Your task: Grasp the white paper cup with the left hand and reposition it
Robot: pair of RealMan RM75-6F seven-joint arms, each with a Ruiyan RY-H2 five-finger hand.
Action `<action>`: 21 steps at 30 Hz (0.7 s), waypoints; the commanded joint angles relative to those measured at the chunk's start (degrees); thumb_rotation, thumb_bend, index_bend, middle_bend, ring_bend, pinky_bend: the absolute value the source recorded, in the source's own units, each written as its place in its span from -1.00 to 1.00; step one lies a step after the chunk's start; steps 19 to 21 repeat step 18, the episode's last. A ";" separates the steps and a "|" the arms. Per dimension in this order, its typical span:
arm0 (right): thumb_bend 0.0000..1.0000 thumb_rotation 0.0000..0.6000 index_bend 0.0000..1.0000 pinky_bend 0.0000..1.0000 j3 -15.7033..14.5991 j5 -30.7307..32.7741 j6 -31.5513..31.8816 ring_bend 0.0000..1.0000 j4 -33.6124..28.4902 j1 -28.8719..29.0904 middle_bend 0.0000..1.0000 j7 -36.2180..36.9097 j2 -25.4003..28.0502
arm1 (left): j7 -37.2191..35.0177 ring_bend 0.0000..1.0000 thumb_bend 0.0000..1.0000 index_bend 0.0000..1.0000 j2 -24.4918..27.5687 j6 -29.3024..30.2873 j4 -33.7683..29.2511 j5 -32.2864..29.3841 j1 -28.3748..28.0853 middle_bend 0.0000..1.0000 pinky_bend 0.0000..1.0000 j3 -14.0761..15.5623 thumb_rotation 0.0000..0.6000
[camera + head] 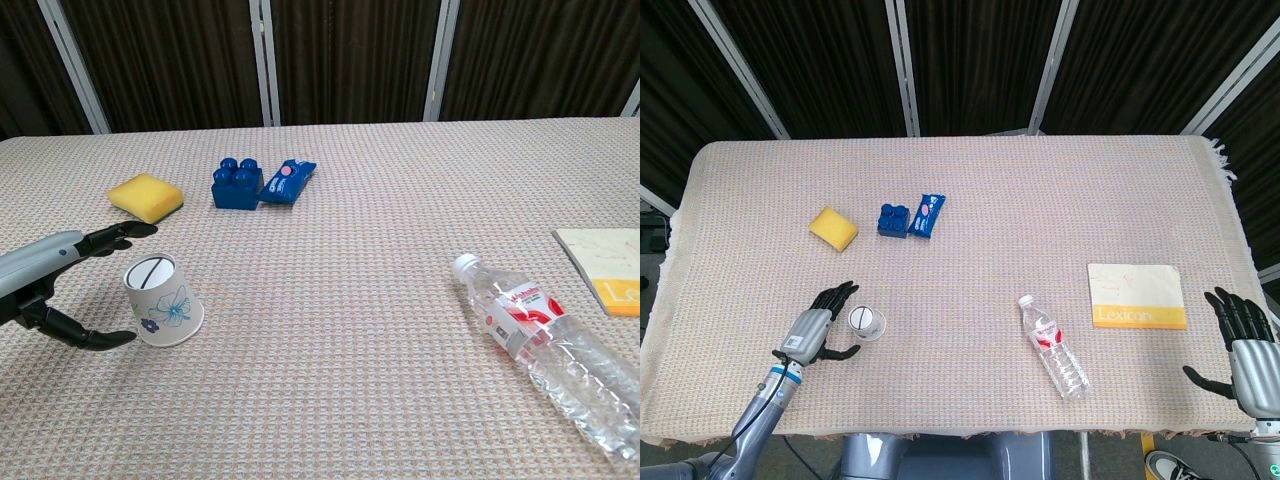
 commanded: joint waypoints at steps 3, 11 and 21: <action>-0.90 1.00 -1.00 -1.00 0.09 0.25 -0.16 -1.00 0.21 0.07 -1.00 0.04 -0.06 | 0.53 -1.00 -0.69 -1.00 3.09 4.33 -2.43 3.14 2.05 -1.00 -1.00 -0.09 1.00; -0.90 1.00 -1.00 -1.00 0.20 0.61 -0.46 -1.00 0.27 0.25 -1.00 -1.63 -0.52 | 19.01 -1.00 -0.69 -1.00 10.92 19.30 -7.64 9.83 8.75 -1.00 -1.00 2.03 1.00; -0.89 1.00 -1.00 -1.00 0.30 0.81 -0.55 -1.00 0.11 0.33 -1.00 -2.01 -0.62 | 27.55 -1.00 -0.71 -1.00 16.11 24.05 -14.15 9.93 13.79 -1.00 -1.00 4.19 1.00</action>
